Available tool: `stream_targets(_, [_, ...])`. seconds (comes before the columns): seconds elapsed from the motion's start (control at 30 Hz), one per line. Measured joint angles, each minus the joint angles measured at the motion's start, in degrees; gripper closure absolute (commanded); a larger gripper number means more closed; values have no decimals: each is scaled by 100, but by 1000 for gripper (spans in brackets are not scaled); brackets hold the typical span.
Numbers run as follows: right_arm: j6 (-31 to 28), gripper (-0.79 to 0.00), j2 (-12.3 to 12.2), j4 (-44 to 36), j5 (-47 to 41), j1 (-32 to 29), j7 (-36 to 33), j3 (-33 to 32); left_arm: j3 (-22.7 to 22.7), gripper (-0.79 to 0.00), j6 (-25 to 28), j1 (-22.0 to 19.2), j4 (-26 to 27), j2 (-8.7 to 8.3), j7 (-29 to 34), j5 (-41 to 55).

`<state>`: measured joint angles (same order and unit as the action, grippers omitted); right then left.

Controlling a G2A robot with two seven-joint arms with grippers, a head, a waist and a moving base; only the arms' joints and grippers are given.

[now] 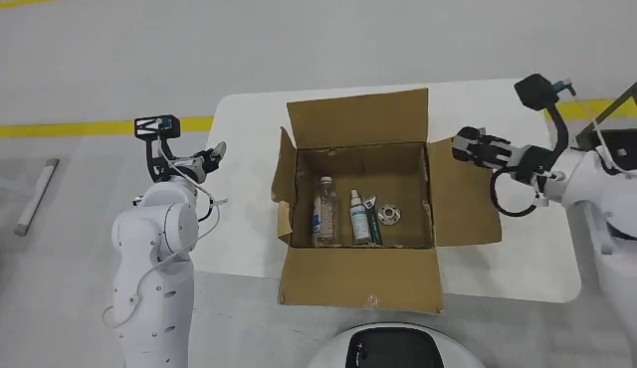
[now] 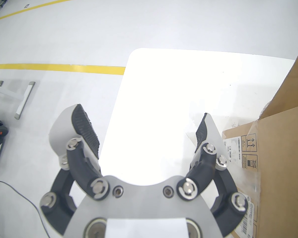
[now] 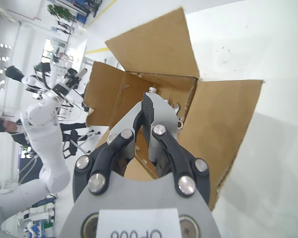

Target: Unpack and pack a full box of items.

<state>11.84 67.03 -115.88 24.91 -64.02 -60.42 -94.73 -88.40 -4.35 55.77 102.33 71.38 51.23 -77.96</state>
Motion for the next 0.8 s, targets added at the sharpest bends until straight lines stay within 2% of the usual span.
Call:
stream_targets(0.1, [-300,0,-3,-69,466,-234,852,-158,0,-785,0,0,0,0,0,0])
stream_targets(0.2, [-539,0,-13,-85,125,-493,1312,-305,0,-785,0,0,0,0,0,0])
stream_targets(0.3, [-852,0,-39,-133,389,-556,1188,-313,0,-785,0,0,0,0,0,0])
stream_targets(0.37, [-839,-31,-38,-129,514,-551,1170,-310,0,-785,0,0,0,0,0,0])
stream_targets(0.4, [-830,0,-37,-128,515,-550,1171,-310,0,-785,0,0,0,0,0,0])
stream_targets(0.57, [-828,0,-37,-128,499,-550,1176,-310,0,-785,0,0,0,0,0,0])
stream_targets(0.6, [-828,-31,-37,-128,500,-550,1176,-310,0,-785,0,0,0,0,0,0])
stream_targets(0.63, [-828,-345,-37,-128,500,-550,1176,-310,0,-785,0,0,0,0,0,0])
stream_targets(0.8, [-828,-345,-37,-128,500,-550,1176,-310,0,-785,0,0,0,0,0,0])
